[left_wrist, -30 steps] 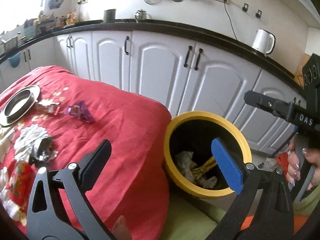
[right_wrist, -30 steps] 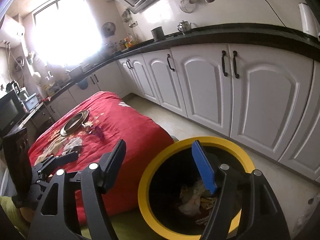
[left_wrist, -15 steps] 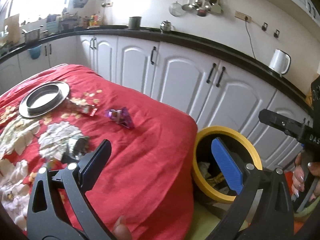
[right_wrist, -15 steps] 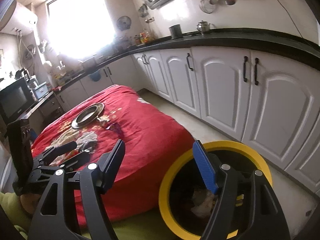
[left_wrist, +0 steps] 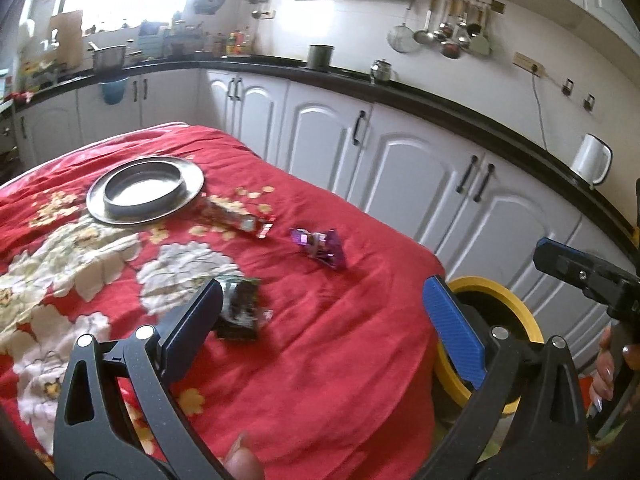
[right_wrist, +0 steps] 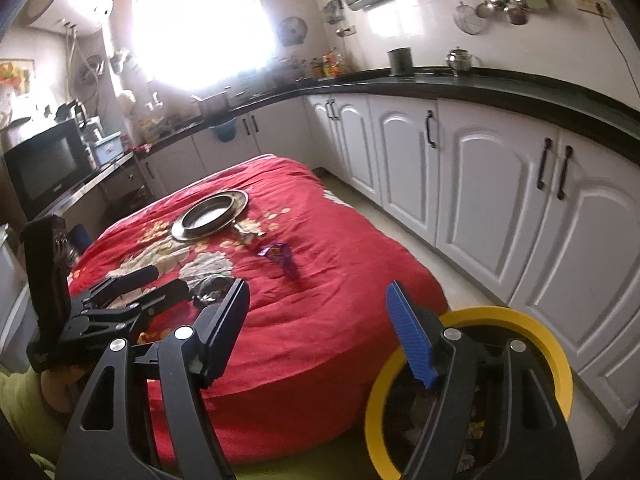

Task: Collect trash
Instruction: 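Move both open tools back from the bin over the table, then grasp the black-green snack bag with the left tool while the right tool grasps the purple wrapper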

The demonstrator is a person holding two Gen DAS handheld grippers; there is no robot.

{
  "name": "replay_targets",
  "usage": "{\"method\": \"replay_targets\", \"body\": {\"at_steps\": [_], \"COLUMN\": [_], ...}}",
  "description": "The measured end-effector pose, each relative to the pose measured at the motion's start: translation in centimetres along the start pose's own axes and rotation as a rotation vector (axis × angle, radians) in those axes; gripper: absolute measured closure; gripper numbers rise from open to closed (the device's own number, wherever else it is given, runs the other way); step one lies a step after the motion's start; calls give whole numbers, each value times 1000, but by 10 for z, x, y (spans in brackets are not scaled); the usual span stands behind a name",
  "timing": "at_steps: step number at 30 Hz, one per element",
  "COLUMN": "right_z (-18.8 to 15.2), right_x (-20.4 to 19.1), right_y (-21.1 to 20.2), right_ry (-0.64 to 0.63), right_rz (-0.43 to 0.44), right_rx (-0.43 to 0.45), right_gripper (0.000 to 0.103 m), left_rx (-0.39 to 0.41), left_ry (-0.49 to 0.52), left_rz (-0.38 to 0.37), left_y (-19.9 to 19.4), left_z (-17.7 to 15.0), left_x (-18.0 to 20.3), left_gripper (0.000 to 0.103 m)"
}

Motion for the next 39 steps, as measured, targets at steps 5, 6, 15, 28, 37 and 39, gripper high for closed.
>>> {"method": "replay_targets", "body": {"at_steps": [5,6,15,28,37,39], "right_z": [4,4,11,14,0,-2], "right_x": [-14,-17,-38,-38,-36,-36], "right_y": [14,17,48,116,171,180], "right_ry": [-22,-27,-68,-139,-152,-146], "right_rz": [23,27,54,58,69,75], "right_rx": [-20,-24,-54,-128,-224,-240], "right_gripper": [35,35,35,44,55,56], "left_rx": [0,2,-4,-131,-234,-248], "left_ry": [-33,-39,-63,-37,14,27], "left_rz": [27,34,45,31,42,49], "left_y": [-2,-3,-2,33,66,71], "left_z": [0,0,0,-11,-25,-26], "left_x": [-22,-26,-49,-62,-61,-61], "left_gripper": [11,11,11,42,49,49]}}
Point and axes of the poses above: each gripper's, at about its wrist camera, not at the fingertips, and y roughly the way its jaws point, x to its right, z to its top, the point moved 10 cm from there along y, roughly the way its jaws point, and after that the axes turned 1 degree about -x, right-handed, at the moved point
